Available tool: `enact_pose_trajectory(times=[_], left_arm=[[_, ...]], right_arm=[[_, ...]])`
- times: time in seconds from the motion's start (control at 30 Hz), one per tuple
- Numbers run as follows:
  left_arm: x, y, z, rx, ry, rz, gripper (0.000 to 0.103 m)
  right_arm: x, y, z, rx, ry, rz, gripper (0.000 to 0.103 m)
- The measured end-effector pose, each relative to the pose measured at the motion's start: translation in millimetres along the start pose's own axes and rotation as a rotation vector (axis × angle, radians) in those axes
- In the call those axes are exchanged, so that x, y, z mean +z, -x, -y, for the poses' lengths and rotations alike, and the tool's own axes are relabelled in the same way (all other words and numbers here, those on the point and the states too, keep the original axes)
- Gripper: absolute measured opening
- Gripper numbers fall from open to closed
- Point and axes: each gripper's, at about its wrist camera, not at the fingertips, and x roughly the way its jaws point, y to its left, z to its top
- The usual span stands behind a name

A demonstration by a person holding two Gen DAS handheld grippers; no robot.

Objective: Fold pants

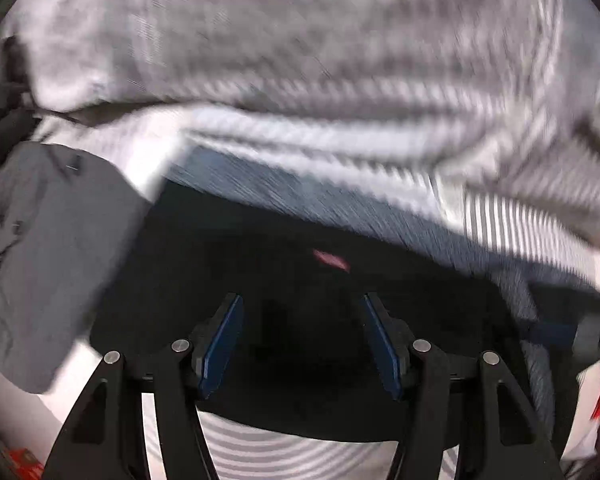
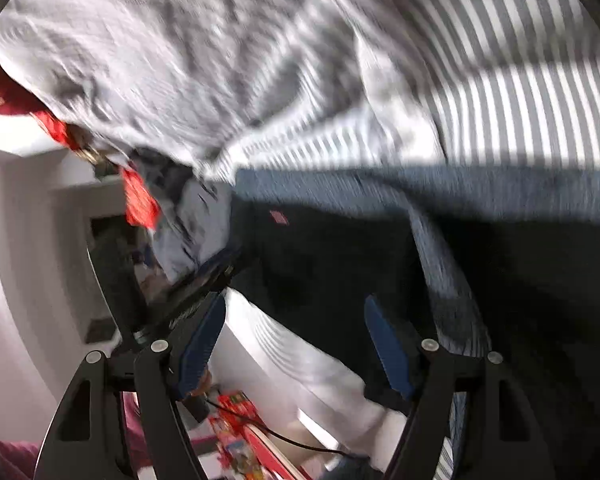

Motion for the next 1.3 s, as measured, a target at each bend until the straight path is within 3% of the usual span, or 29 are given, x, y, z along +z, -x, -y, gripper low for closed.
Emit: enact_pose_trajectory(times=[0.07, 0.13, 0.17, 0.2, 0.27, 0.37, 0.4, 0.6, 0.73, 0.87, 0.97, 1.13, 1.3], left_arm=[[-8.9, -25.3, 15.9, 0.078, -0.051, -0.031, 0.062], [-16.0, -32.4, 24.6, 0.132, -0.087, 0.006, 0.065], [-18.5, -31.0, 27.4, 0.148, -0.101, 0.032, 0.065], [-19.0, -30.3, 27.5, 0.147, -0.104, 0.032, 0.065], [-18.4, -28.4, 24.9, 0.127, -0.1, 0.025, 0.066], [-20.9, -18.8, 29.9, 0.146, -0.128, 0.006, 0.066], [-24.1, -12.3, 32.9, 0.139, -0.145, 0.014, 0.066], [-72.3, 19.7, 90.7, -0.009, -0.291, 0.034, 0.065], [-115.9, 26.5, 140.5, -0.134, -0.398, -0.002, 0.066], [-161.4, 22.7, 183.2, -0.178, -0.517, -0.047, 0.066], [-181.0, 20.5, 198.6, -0.22, -0.571, -0.063, 0.066], [-201.7, 16.6, 217.6, -0.227, -0.642, -0.079, 0.065], [-210.4, 14.9, 241.5, -0.205, -0.666, -0.079, 0.065]], right_arm=[[-5.4, -9.4, 17.7, -0.119, -0.005, -0.024, 0.071], [-2.9, -10.4, 43.2, -0.242, -0.01, 0.0, 0.055], [-1.8, -6.5, 52.4, -0.235, -0.034, 0.012, 0.037], [-1.4, 1.0, 59.9, -0.19, -0.076, 0.027, 0.037], [-6.0, 23.6, 61.0, -0.142, -0.095, 0.1, 0.043], [-28.0, 62.0, 53.1, -0.141, -0.066, 0.206, 0.076], [-40.6, 75.8, 53.1, -0.142, -0.069, 0.242, 0.078], [-144.5, 134.2, 74.1, -0.165, -0.195, 0.367, 0.078], [-245.9, 157.2, 104.7, -0.197, -0.32, 0.461, 0.078], [-345.2, 166.9, 132.9, -0.24, -0.479, 0.553, 0.078], [-401.3, 163.4, 156.0, -0.283, -0.581, 0.586, 0.078], [-447.4, 148.1, 188.7, -0.359, -0.651, 0.565, 0.078], [-457.1, 142.5, 213.1, -0.301, -0.654, 0.597, 0.074]])
